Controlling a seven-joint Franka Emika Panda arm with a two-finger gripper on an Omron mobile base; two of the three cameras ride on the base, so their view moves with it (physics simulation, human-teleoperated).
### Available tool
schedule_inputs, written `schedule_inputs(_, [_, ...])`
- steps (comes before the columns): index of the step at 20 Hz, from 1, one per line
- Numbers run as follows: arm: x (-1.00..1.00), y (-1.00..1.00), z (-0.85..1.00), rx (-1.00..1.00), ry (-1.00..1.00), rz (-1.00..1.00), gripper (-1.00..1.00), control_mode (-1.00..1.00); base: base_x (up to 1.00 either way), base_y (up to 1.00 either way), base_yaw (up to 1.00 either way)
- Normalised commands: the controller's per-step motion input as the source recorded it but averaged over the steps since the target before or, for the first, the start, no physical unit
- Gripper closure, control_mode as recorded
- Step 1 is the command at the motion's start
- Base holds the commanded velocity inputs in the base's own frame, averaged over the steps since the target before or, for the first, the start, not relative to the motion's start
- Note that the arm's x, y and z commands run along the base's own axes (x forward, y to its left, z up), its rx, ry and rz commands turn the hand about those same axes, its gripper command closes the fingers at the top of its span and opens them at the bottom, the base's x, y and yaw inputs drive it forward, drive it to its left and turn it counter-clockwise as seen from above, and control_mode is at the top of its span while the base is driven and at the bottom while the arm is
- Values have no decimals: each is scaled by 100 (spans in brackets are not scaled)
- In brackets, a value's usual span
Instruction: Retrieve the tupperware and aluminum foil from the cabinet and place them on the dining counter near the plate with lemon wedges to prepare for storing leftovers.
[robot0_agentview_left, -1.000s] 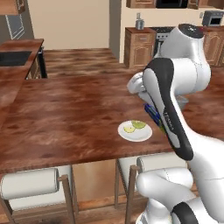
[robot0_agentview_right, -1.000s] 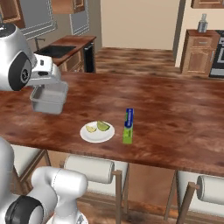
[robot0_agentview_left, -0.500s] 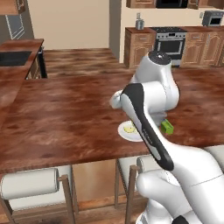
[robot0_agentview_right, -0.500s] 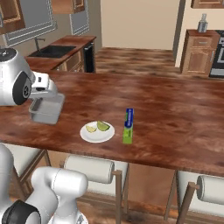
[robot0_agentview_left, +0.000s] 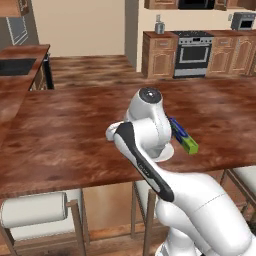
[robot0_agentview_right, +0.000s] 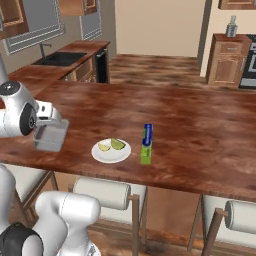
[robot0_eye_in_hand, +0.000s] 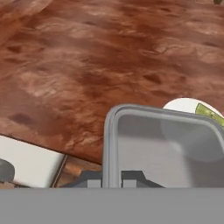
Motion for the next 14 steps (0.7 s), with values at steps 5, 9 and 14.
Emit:
schedule_inputs(5, [47, 6, -28, 0, 0, -6, 100, -100, 0, 0, 0])
schedule_inputs(9, [33, 0, -25, 0, 3, -9, 100, -100, 0, 0, 0])
schedule_inputs(14, [31, 0, -40, 0, 6, -9, 100, -100, 0, 0, 0])
